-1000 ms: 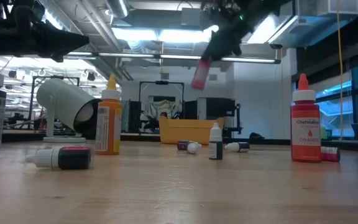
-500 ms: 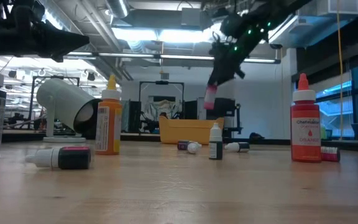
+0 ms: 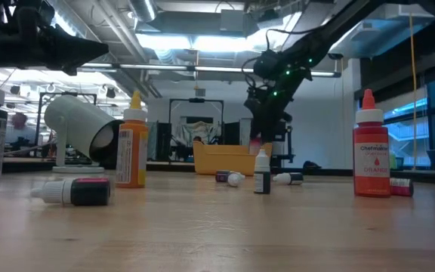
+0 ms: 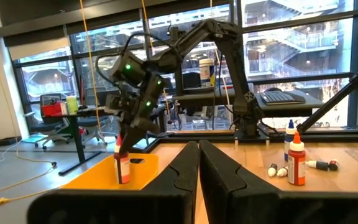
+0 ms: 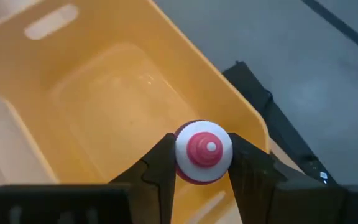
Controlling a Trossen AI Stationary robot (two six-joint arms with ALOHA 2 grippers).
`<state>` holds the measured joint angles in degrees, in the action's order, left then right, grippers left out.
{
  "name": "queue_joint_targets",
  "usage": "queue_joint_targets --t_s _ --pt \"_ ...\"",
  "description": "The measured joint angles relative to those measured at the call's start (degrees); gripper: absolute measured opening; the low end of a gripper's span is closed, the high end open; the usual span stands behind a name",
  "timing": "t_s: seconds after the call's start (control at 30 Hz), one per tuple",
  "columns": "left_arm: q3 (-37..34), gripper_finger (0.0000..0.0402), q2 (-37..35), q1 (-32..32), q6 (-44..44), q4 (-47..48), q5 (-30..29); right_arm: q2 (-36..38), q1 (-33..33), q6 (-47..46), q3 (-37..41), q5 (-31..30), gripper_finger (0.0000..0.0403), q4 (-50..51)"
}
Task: Pick & Place food coloring
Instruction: Put the pink food coloring bottle into the yellow bin, then put the red food coloring bottle into the yellow bin
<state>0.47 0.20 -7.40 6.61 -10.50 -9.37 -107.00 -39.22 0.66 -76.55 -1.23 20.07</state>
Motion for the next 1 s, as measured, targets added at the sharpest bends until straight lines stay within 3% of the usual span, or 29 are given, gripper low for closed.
queue_joint_targets --t_s 0.33,0.87,0.93,1.0 --pt "0.0 0.0012 0.0 0.0 0.1 0.0 0.0 -1.1 0.0 0.0 0.0 -0.2 0.0163 -1.7" --pt "0.0 0.0012 0.0 0.0 0.1 0.0 0.0 1.3 0.7 1.7 -4.4 -0.2 0.0171 0.2" --pt "0.0 0.0011 0.0 0.0 0.0 0.0 0.0 3.4 1.7 4.7 -6.2 2.6 0.0171 1.7" --pt "0.0 0.0009 0.0 0.0 0.1 0.0 0.0 5.8 3.4 10.3 -7.8 9.6 0.0171 4.8"
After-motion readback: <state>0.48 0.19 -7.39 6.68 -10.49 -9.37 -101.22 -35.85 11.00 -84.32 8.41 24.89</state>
